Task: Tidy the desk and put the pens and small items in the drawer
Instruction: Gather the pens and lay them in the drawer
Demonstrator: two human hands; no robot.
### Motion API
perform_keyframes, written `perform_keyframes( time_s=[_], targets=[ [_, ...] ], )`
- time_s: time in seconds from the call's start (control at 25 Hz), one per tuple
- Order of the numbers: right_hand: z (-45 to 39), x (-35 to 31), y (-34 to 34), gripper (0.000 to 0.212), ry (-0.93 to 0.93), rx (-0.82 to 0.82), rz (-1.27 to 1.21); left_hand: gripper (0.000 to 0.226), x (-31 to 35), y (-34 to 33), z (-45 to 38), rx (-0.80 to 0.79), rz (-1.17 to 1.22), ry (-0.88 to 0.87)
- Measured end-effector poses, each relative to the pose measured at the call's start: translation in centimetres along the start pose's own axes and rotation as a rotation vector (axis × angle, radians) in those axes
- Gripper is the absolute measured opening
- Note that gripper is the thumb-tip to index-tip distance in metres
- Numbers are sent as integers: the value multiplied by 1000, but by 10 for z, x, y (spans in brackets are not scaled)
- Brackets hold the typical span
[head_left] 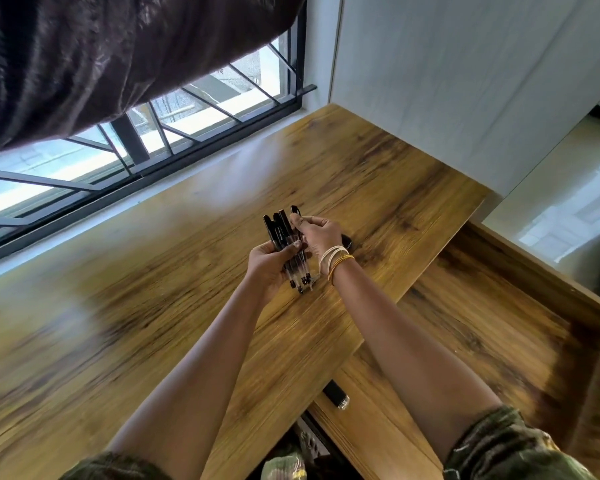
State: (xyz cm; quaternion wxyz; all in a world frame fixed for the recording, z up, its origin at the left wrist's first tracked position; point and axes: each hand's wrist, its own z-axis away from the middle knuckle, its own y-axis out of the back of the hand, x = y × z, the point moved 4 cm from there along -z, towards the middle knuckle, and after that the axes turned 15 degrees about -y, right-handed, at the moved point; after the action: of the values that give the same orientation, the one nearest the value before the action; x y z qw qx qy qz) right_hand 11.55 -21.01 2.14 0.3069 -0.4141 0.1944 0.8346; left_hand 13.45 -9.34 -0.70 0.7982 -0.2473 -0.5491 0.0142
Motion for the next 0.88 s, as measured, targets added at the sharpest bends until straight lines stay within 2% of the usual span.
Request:
perform_keyframes(
  time_s=[0.12, 0.24, 0.48, 0.72, 0.8, 0.88],
  targets=[
    [6, 1, -5, 30, 39, -90, 119, 14, 3, 7, 3, 33, -16, -34],
    [7, 3, -9, 31, 112, -13, 249, 17, 4, 15, 5, 49, -29, -65],
    [5, 4, -14, 20, 114, -42, 237, 27, 7, 26, 9, 34, 68, -14],
    [18, 11, -33, 23, 66, -276, 261, 19, 19, 32, 12, -22, 55, -17],
    [18, 14, -42, 21, 47, -409, 308, 22, 22, 40, 13, -54, -18, -39],
    [19, 13, -50, 29, 121, -475, 465, 17, 26, 51, 14, -86, -209, -96]
  ],
)
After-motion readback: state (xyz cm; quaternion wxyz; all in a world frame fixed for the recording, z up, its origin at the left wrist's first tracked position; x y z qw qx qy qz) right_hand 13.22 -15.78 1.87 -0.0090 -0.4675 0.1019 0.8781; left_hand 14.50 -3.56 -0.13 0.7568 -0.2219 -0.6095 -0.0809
